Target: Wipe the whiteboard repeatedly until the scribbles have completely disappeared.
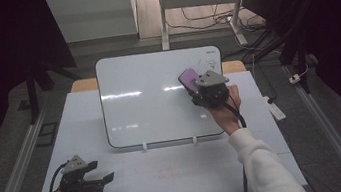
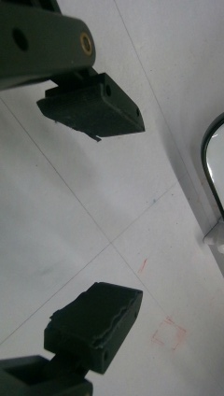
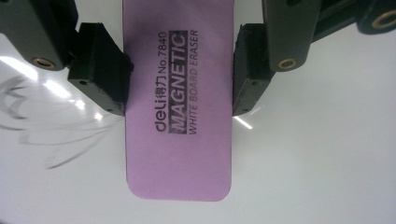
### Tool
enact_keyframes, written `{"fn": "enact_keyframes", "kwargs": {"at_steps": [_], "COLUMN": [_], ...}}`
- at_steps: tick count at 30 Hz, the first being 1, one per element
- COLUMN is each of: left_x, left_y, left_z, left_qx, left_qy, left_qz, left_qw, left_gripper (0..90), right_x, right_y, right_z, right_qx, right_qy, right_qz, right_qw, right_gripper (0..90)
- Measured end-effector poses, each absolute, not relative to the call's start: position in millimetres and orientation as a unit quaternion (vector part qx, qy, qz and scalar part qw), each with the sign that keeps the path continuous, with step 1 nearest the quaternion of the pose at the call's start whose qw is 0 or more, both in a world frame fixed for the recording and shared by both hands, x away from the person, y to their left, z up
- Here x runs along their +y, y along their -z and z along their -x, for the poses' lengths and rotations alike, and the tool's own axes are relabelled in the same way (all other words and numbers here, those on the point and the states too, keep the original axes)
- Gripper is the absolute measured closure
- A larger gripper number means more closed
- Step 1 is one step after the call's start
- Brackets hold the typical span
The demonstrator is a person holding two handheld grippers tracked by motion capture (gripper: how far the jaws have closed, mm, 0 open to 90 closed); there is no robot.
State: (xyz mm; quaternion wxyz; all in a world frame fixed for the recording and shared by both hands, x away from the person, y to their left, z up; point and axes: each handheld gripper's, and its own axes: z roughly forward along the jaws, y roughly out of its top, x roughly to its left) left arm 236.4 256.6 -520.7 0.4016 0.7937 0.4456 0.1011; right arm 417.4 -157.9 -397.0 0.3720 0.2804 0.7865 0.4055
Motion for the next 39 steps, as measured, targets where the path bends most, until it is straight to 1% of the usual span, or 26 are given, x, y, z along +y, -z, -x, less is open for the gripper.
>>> {"fn": "enact_keyframes", "kwargs": {"at_steps": [5,15,21,24,28,30,33,36,39], "left_x": [257,257,258,257,255,255,256,255,255], "left_y": [521,521,521,521,521,520,520,521,520], "left_z": [-237,-236,-237,-237,-237,-236,-236,-237,-236], "left_qx": [0.445,0.447,0.447,0.447,0.444,0.444,0.445,0.444,0.443], "left_qy": [-0.101,-0.101,-0.1,-0.1,-0.1,-0.101,-0.101,-0.099,-0.101], "left_qz": [-0.794,-0.793,-0.793,-0.793,-0.795,-0.795,-0.794,-0.795,-0.796], "left_qw": [0.402,0.402,0.402,0.401,0.401,0.401,0.402,0.401,0.401], "left_gripper": [19.3,19.3,19.3,19.3,19.3,19.3,19.3,19.3,19.3], "right_x": [-165,-174,-181,-178,-162,-149,-135,-139,-145], "right_y": [387,351,342,344,349,360,383,394,392], "right_z": [-427,-458,-467,-466,-459,-450,-434,-423,-425], "right_qx": [0.776,0.743,0.734,0.734,0.757,0.773,0.788,0.792,0.791], "right_qy": [-0.407,-0.41,-0.416,-0.413,-0.417,-0.415,-0.408,-0.418,-0.418], "right_qz": [-0.293,-0.329,-0.339,-0.337,-0.31,-0.285,-0.25,-0.248,-0.256], "right_qw": [0.383,0.413,0.416,0.42,0.395,0.386,0.386,0.369,0.366], "right_gripper": [41.0,40.9,41.0,41.0,41.0,41.1,41.1,41.1,41.1]}}
